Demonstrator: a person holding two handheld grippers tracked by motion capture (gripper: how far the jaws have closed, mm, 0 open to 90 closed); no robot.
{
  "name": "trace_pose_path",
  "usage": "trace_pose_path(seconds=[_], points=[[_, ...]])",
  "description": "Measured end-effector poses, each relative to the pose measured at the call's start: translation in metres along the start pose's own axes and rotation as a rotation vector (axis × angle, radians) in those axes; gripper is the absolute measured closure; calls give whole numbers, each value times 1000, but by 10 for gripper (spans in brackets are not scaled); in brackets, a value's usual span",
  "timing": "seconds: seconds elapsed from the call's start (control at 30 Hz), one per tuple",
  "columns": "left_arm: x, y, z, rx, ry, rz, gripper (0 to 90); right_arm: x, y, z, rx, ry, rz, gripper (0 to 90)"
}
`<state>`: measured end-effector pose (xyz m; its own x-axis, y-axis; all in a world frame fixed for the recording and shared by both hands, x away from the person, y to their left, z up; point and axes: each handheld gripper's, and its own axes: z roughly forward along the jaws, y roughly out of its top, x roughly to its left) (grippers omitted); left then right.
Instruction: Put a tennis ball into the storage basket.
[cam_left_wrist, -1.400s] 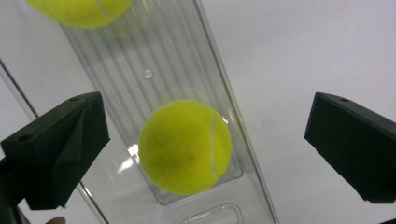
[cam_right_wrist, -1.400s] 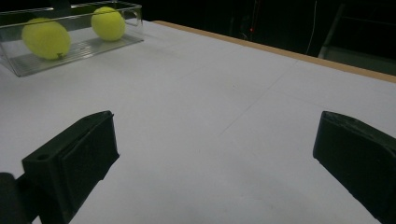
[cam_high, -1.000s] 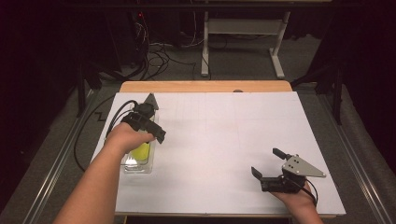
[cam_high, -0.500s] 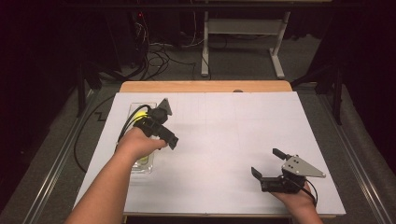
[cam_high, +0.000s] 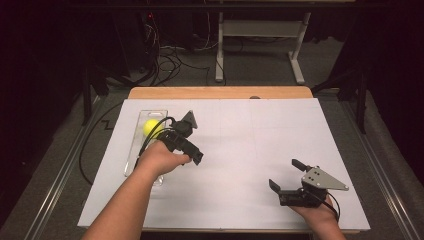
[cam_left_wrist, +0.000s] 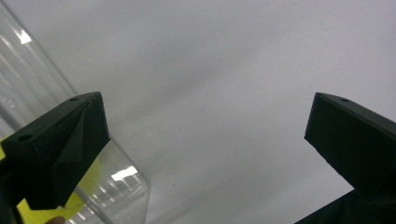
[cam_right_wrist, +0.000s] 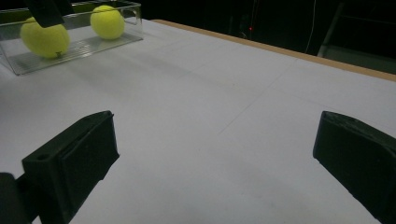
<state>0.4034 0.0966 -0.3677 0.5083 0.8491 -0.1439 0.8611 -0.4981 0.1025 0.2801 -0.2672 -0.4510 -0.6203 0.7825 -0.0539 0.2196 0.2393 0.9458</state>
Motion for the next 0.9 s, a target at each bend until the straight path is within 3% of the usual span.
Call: trace_pose_path(seconds=[0.17, 0.37, 0.47, 0.63, 0.9], points=[[-3, 3, 3, 8, -10, 12, 6, 0, 0, 1, 0, -1, 3, 2], [-8, 3, 7, -21, -26, 27, 6, 0, 0, 1, 7, 0, 0, 2], [-13, 2, 15, -36, -51, 39, 6, 1, 0, 1, 4, 0, 0, 3], [-19, 2, 30, -25, -41, 61, 6, 1, 0, 1, 3, 0, 2, 2], [-35, 3, 45, -44, -64, 92, 6, 1, 0, 2, 7, 4, -3, 3]])
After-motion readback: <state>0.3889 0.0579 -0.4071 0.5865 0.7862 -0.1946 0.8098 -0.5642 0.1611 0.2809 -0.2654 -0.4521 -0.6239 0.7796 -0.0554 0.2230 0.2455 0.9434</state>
